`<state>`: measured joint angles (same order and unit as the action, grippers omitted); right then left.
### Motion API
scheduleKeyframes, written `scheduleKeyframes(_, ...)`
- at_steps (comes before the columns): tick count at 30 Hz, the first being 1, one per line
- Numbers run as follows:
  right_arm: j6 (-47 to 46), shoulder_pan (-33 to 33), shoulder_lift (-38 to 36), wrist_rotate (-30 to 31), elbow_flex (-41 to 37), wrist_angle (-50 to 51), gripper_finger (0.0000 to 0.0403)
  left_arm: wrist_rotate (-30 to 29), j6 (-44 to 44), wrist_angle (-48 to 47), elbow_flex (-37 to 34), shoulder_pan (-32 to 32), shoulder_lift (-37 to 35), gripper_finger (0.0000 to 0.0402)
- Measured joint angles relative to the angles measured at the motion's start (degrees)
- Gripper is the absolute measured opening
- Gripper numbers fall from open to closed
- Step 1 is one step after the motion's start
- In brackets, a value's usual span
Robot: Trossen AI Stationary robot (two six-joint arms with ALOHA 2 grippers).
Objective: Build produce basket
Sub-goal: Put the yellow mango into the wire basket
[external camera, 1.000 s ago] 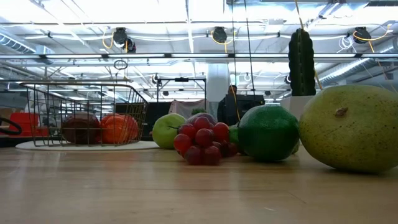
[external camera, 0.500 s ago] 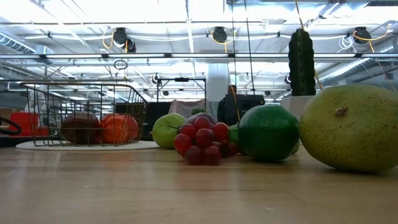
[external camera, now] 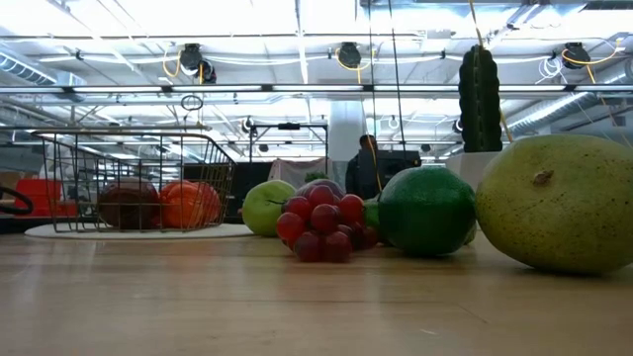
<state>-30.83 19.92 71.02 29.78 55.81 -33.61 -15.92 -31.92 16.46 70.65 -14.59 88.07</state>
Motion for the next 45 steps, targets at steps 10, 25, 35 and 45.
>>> scheduleKeyframes(10, 0.2, -0.1, 0.2, 0.1, 0.0, -0.7, 0.0254, 1.3, -0.1, 0.2, 0.0, 0.3, 0.0, 0.0316)
scheduleKeyframes(25, 0.7, -0.1, 0.1, 0.1, 0.1, -1.1, 0.0254, 4.1, 0.1, 4.0, 0.0, 0.7, 0.1, 0.0249)
scheduleKeyframes(35, 1.7, -0.1, 0.1, 0.1, 0.1, -1.4, 0.0254, 4.9, 1.3, 4.0, 0.0, 0.9, 0.1, 0.0214)
scheduleKeyframes(45, 1.3, -0.1, 0.2, 0.0, 0.1, -2.3, 0.0254, 4.7, -6.3, 5.1, 0.0, 0.9, 0.1, 0.0253)
